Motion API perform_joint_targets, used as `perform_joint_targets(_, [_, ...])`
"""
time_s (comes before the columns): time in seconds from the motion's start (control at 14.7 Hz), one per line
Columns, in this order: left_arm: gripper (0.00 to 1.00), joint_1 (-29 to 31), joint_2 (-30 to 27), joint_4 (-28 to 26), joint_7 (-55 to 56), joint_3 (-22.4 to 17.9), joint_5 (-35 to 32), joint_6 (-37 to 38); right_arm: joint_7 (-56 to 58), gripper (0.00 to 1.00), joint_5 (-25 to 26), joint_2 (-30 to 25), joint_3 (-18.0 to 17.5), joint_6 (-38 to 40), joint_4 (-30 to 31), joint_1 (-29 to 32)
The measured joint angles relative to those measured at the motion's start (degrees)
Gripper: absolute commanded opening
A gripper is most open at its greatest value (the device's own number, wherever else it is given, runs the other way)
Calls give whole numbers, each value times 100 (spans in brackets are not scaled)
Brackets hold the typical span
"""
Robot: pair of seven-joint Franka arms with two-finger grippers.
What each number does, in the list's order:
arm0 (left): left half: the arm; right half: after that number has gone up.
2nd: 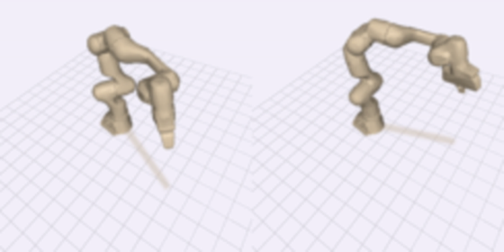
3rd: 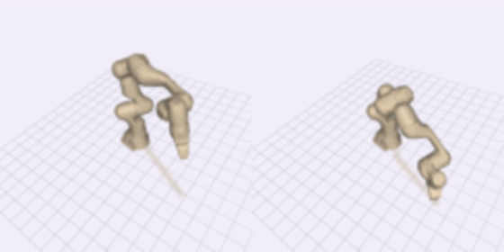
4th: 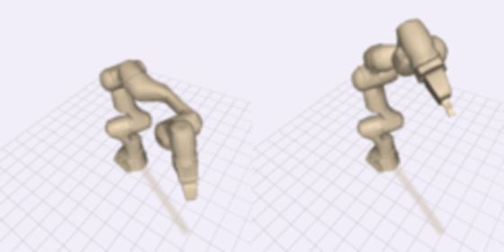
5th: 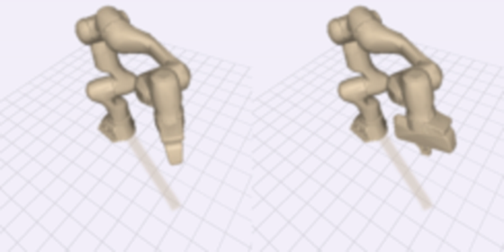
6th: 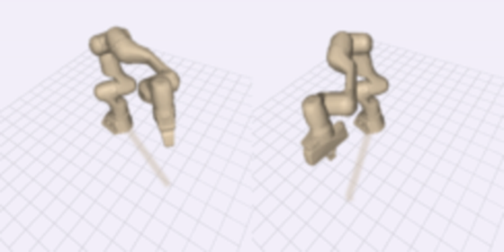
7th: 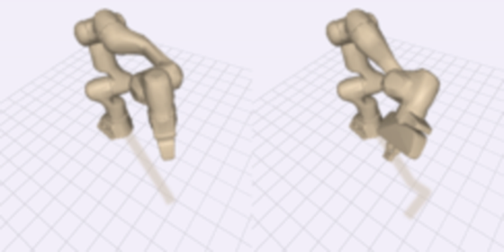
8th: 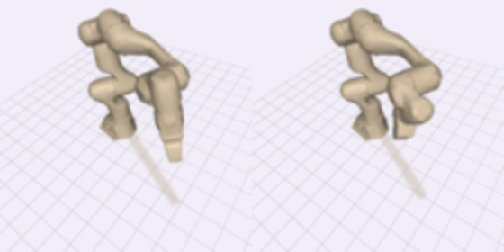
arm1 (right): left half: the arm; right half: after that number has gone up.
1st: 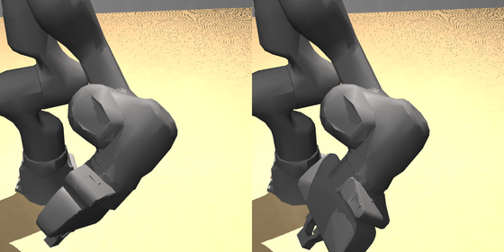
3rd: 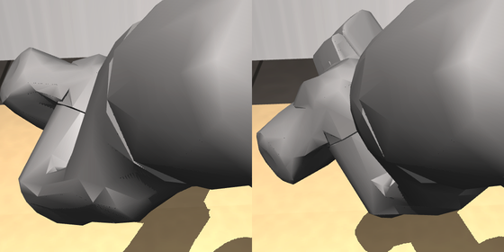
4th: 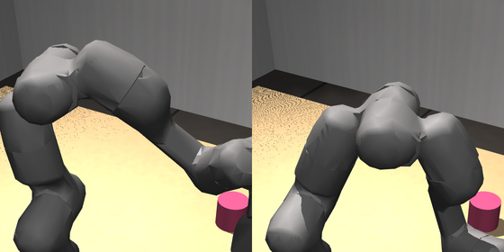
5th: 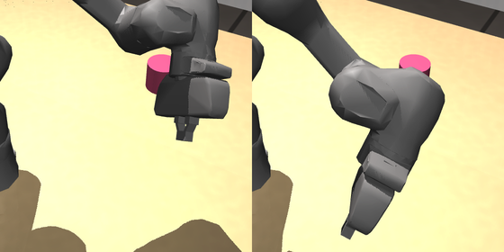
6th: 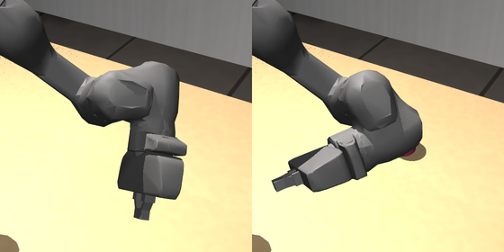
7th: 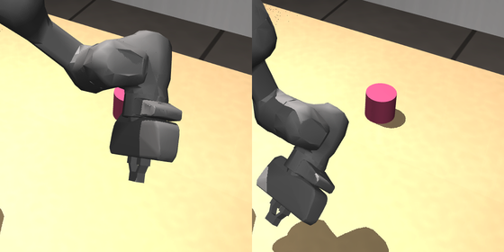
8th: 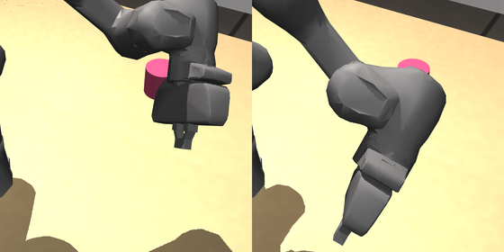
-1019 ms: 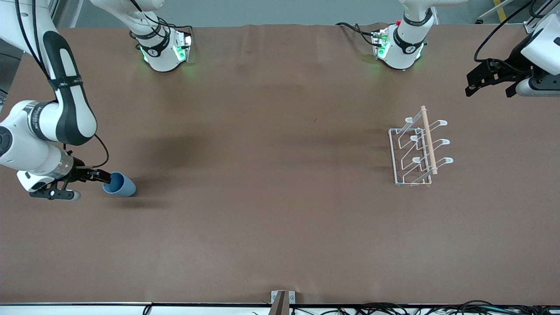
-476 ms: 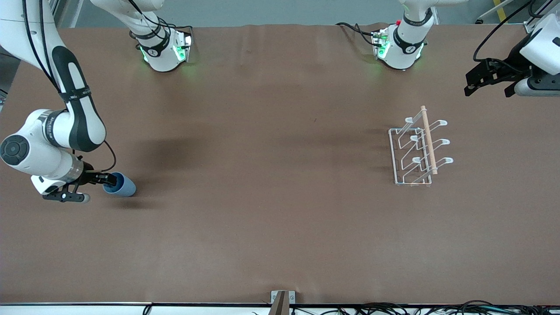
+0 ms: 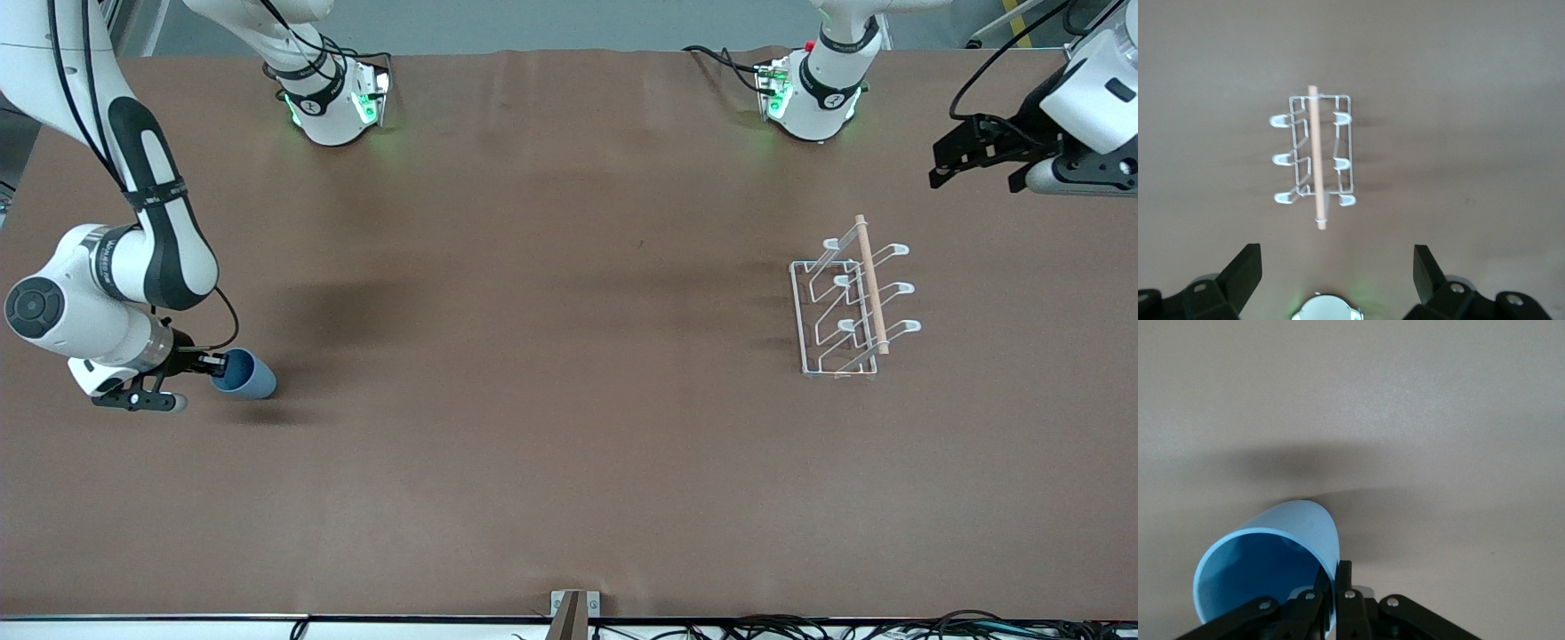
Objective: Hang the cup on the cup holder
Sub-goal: 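Grasp the blue cup rim with the right gripper while the left gripper reaches forward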
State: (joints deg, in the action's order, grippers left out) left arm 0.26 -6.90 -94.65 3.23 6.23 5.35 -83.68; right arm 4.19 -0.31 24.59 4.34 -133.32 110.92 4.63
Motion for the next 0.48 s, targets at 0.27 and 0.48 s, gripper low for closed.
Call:
perform_joint_targets(0.27, [100, -62, 190, -8, -14, 31, 283, 29, 0, 2, 0, -29, -12, 94, -94, -4])
perform_joint_targets(0.48, [100, -263, 394, 2, -18, 52, 391, -133, 0, 2, -1, -252, -78, 584, -329, -44])
